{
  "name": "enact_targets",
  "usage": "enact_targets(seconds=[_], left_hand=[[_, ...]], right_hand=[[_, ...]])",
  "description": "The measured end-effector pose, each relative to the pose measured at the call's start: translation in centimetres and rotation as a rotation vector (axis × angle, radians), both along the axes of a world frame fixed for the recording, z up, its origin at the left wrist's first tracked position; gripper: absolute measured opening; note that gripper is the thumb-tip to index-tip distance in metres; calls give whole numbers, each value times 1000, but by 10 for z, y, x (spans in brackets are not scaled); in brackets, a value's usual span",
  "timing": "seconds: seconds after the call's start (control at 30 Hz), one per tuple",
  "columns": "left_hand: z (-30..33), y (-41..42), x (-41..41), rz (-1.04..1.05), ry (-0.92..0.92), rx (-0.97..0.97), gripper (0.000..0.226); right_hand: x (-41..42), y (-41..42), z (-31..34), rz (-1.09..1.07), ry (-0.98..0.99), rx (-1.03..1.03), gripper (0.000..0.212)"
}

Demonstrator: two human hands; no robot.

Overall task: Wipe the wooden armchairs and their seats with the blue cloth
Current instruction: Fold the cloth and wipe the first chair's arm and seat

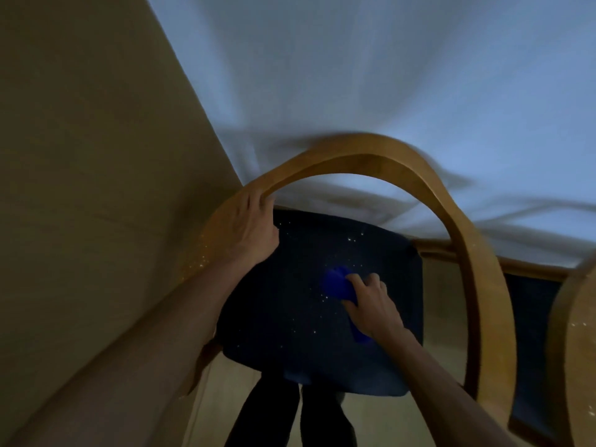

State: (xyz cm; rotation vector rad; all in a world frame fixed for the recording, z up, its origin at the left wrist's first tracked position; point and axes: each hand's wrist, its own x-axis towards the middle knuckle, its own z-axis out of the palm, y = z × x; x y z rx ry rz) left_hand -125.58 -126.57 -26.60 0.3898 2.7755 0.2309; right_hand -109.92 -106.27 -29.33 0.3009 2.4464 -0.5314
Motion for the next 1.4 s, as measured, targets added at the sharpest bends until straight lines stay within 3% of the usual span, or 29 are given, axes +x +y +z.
enact_targets(seconds=[0.1,0.33,0.53,0.63,0.77,0.87,1.03,1.23,1.3,1.4], left_hand=[[-10,1,-22,-50,80,4,70],[-43,5,-40,-118,68,-107,84],[-49,8,-38,-110,91,-65,80],[-43,3,-41,-53,92,46,69],[-30,-21,-38,196,127,194,64],[-24,-40,-28,284,87,180,62],[-16,-57,-10,353,74,167,63],[-12,-70,5,404,141,221,59],[-10,-73,8,374,186,231,58],[-9,-69,10,307,100,277,52]], right_hand=[[-21,-1,-16,1,43,25,49],[-72,-33,-58,-18,147,25,53],[-108,-57,-77,-1,247,-22,53],[-120,-63,-61,-12,438,-75,52],[-139,-74,-23,-38,769,-95,50],[-168,-86,-3,10,896,-38,48],[-204,-106,-22,232,714,111,46],[-167,-150,-24,381,557,-92,69],[-153,-164,-21,466,497,-193,66],[-158,-152,-9,494,372,-434,53]])
